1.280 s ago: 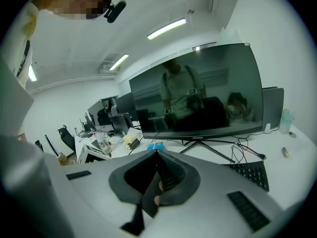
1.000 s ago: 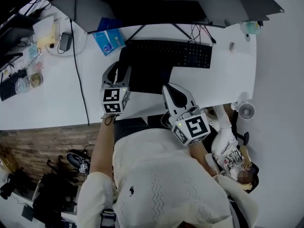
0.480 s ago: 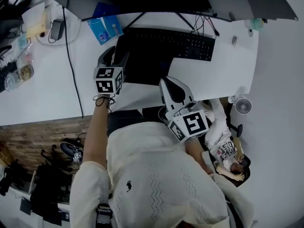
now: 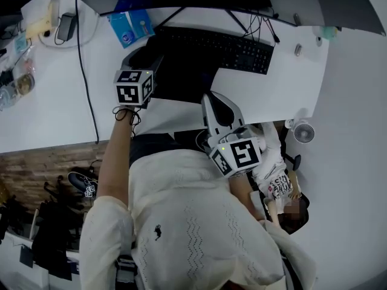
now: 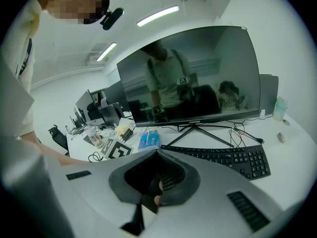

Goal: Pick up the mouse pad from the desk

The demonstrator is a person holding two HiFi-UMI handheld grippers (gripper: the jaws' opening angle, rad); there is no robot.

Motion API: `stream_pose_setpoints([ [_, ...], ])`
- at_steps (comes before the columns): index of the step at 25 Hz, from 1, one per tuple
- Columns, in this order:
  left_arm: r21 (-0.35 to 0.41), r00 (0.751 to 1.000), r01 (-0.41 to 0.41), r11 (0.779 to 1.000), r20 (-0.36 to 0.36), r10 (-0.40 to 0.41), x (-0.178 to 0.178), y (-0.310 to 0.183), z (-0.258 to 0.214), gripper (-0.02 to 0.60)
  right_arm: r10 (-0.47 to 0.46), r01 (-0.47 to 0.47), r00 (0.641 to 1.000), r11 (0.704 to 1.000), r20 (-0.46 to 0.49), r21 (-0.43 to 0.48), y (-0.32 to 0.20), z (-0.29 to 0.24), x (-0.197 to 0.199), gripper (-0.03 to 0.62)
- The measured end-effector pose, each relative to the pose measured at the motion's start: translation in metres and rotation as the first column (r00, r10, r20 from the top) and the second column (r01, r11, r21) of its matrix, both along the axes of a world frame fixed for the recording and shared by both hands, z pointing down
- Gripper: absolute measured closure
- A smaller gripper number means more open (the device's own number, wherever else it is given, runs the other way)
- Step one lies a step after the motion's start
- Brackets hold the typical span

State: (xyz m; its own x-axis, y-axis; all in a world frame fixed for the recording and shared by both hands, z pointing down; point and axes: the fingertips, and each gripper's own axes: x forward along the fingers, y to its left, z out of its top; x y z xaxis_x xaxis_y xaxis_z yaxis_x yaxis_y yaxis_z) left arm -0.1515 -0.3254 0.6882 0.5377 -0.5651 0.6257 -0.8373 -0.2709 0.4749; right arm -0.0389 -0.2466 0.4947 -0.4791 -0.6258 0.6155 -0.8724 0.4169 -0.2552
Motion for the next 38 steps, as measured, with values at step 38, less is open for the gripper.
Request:
stream_pose_setpoints([
  [38, 0.147, 0.981, -0.046, 0.988, 0.191, 0.017, 0.025, 0.023, -0.044, 0.543, 0.004, -0.004, 1.0, 0.999, 0.018, 0.046, 0.027, -0.013, 0.03, 0.594],
])
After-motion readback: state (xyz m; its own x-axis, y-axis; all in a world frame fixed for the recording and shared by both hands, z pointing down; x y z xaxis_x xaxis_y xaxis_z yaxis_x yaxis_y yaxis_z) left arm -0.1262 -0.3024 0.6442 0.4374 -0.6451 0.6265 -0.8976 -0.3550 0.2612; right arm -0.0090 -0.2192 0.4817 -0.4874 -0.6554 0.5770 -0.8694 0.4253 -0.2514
